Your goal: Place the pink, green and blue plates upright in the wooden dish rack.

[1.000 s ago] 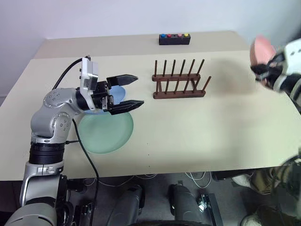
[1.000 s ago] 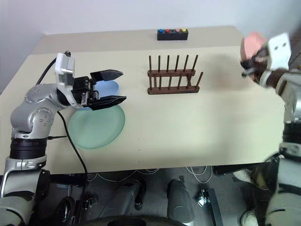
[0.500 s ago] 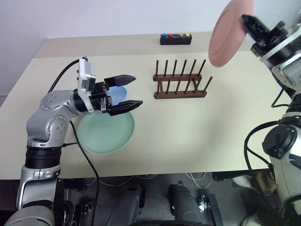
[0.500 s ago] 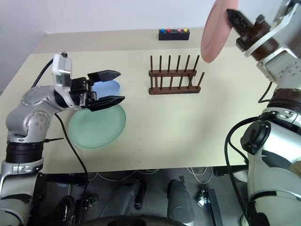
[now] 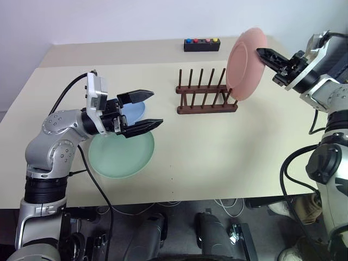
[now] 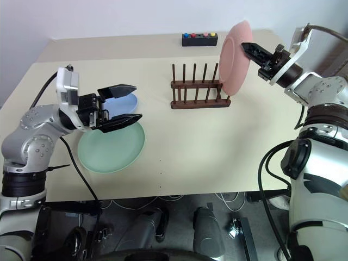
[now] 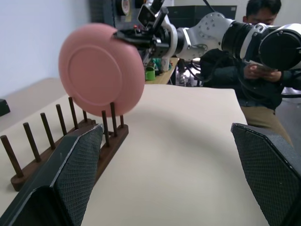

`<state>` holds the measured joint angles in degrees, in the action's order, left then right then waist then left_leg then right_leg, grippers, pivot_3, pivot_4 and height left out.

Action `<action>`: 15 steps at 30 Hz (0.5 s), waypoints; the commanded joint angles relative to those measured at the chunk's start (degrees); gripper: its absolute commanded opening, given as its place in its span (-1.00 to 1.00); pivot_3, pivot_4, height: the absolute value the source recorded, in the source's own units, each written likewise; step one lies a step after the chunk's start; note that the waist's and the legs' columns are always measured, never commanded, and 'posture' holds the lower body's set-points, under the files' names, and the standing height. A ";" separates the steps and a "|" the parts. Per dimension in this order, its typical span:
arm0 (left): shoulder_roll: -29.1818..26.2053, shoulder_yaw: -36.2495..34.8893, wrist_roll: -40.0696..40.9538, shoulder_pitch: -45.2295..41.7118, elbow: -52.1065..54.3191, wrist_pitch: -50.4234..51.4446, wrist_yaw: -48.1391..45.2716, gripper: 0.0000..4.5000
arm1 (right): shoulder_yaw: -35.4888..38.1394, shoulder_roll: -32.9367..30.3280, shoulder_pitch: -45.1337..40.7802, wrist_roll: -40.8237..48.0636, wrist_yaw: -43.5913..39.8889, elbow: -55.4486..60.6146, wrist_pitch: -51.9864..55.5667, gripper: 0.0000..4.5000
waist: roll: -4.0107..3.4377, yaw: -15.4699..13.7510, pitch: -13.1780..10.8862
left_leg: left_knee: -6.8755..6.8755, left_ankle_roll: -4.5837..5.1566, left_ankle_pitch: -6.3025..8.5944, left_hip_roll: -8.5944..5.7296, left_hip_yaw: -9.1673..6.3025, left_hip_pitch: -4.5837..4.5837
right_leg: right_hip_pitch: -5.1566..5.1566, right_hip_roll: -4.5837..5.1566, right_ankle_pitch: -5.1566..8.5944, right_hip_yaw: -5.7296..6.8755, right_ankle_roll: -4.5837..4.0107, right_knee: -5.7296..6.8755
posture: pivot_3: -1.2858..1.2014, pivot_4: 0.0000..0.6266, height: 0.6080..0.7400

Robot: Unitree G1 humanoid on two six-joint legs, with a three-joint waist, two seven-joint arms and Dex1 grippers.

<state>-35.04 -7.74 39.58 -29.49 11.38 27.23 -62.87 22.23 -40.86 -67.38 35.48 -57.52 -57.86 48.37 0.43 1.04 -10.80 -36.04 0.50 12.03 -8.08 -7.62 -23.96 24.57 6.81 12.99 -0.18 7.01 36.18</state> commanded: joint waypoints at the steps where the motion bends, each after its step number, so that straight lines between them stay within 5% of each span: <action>1: -0.65 -1.47 2.02 -0.10 1.63 0.98 0.79 1.00 | 0.90 -0.33 -3.42 -1.40 2.06 -3.02 -2.04 -0.96 | 0.00 0.01 0.00 | 0.00 0.00 0.00 0.00 0.00 0.00 | 0.00 0.00 0.00 0.00 0.00 0.00 | 0.03 -0.52 1.00; 4: -0.73 -1.29 2.01 -0.56 1.64 1.56 1.72 1.00 | 0.82 0.30 -4.33 -2.36 2.35 -5.03 -2.34 -0.57 | 0.00 0.03 0.00 | 0.00 0.00 0.00 0.00 0.00 0.00 | 0.00 0.00 0.00 0.00 0.00 0.01 | 0.03 -0.52 1.00; 11: -0.95 -1.40 2.25 -0.05 1.96 1.78 2.02 1.00 | 0.44 0.49 -5.88 -4.00 2.12 -4.64 -3.86 0.93 | 0.00 0.01 0.00 | 0.00 -0.01 0.00 0.00 0.00 0.00 | 0.00 -0.01 0.00 0.00 0.00 0.00 | 0.03 -0.52 1.00; 15: -1.09 -1.68 2.47 0.30 2.10 1.83 2.06 1.00 | -0.96 0.03 -4.83 -6.50 0.45 -1.34 -12.05 0.98 | 0.00 0.03 0.00 | 0.00 -0.01 -0.01 -0.01 0.00 0.00 | 0.00 0.00 0.00 0.00 0.00 0.00 | 0.03 -0.52 1.00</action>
<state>-35.54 -7.75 40.76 -29.24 11.65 29.41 -60.92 20.98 -39.78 -71.02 29.42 -55.62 -62.70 39.69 0.43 1.07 -10.81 -36.03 0.47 12.02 -8.08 -7.62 -23.96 24.57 6.80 12.99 -0.18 7.01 36.18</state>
